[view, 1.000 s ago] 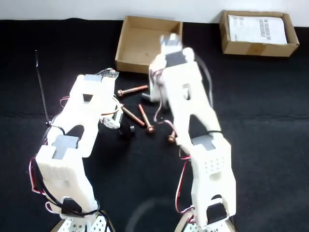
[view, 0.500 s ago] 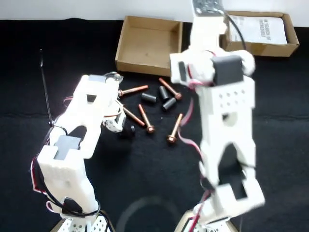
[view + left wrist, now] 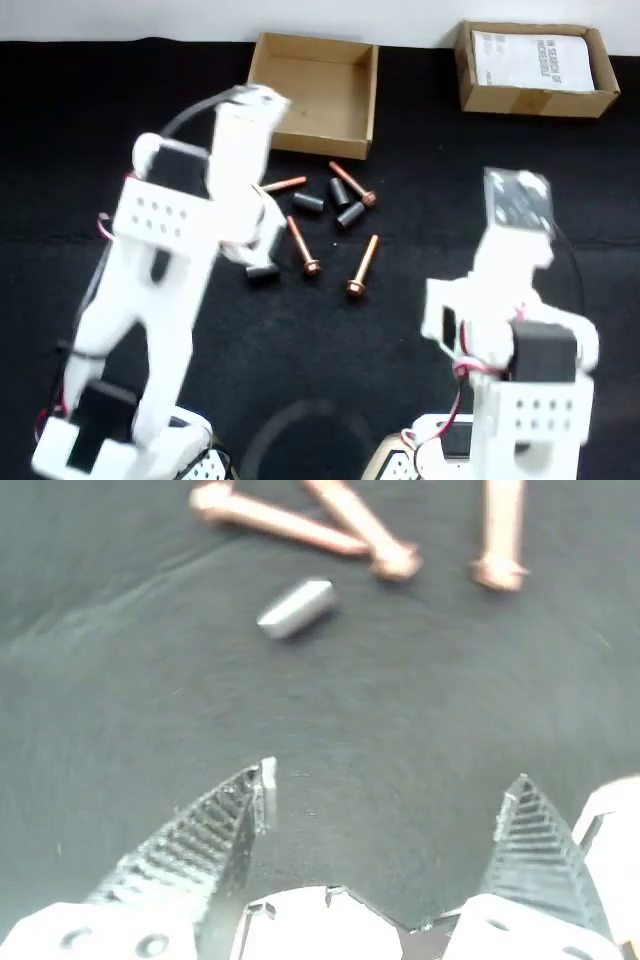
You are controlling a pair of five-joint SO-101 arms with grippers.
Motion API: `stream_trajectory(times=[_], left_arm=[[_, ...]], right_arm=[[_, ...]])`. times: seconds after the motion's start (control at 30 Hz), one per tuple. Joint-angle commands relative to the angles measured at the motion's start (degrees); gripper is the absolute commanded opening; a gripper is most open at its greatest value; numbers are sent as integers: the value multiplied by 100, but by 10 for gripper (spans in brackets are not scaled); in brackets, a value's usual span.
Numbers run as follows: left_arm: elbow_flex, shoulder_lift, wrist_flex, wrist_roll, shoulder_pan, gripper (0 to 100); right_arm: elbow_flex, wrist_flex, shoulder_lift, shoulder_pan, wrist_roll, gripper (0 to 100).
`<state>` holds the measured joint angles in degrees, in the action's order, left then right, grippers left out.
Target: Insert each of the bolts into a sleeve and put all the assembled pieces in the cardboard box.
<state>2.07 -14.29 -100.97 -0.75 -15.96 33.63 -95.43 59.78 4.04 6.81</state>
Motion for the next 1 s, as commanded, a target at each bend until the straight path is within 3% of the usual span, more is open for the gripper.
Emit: stream_trajectory(times=[0.0,0.23,0.53,0.67,0.77,0.97], left_arm=[[-365,-673,-70,-299,-1156,345],[-251,-242,53,-290,-2009,345],[1727,2589,308,-290,-2202,339],[2879,3978,316,-290,-2202,242],[3820,4884,299,-290,-2202,173],[5059,6229,299,-281,-2299,167]], right_arm=[[1112,400,1244,-963,-369,6],[2308,1007,3152,-2615,-897,6],[2563,998,4145,-2818,-1574,6],[2835,1095,4268,-2888,-1908,6],[3116,1525,4321,-3327,-2075,6],[4251,2941,4321,-4470,-2532,6]])
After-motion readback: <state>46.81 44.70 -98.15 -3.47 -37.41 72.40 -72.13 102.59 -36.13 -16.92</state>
